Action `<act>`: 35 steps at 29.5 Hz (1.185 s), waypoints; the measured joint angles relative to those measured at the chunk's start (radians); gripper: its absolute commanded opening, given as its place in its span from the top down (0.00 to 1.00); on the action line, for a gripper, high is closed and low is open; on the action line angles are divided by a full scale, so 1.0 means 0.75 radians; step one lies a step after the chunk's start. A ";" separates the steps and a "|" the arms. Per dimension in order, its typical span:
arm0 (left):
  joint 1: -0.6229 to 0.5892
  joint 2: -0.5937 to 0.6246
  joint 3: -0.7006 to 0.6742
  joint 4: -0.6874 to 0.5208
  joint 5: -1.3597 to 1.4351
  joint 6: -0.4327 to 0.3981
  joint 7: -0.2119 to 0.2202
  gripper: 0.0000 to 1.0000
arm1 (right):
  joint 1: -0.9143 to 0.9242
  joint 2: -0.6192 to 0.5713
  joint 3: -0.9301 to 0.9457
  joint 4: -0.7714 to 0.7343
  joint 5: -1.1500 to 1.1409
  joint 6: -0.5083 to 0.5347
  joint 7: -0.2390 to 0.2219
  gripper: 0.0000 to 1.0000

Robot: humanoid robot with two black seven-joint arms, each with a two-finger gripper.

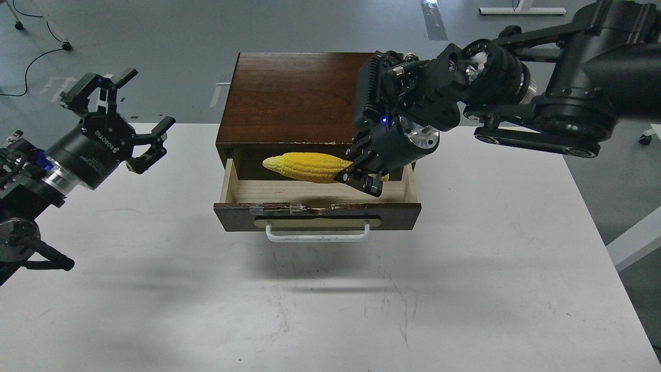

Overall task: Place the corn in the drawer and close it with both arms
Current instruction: 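Carry the corn with the right gripper over the open drawer and lower it in, then open the right gripper, release the corn, and lift the right arm away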

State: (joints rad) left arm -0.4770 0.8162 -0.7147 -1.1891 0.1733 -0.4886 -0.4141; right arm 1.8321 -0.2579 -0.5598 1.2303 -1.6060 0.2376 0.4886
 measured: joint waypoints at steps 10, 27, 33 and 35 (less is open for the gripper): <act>0.000 0.000 0.000 0.000 0.000 0.000 -0.013 0.00 | -0.001 -0.002 -0.004 0.002 0.007 0.000 0.000 0.31; -0.014 0.039 -0.001 0.009 0.002 0.000 -0.034 0.00 | 0.076 -0.165 0.066 0.020 0.269 -0.007 0.000 0.04; -0.085 0.056 0.003 0.026 0.006 0.000 -0.038 0.00 | 0.014 -0.413 0.133 0.039 0.707 -0.004 0.000 0.02; -0.109 0.057 0.005 0.028 0.008 -0.001 -0.035 0.00 | -0.067 -0.519 0.177 0.042 0.911 -0.006 0.000 0.01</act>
State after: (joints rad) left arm -0.5588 0.8590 -0.7107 -1.1680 0.1795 -0.4892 -0.4403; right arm 1.7820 -0.6474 -0.4270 1.2616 -0.9231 0.2335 0.4887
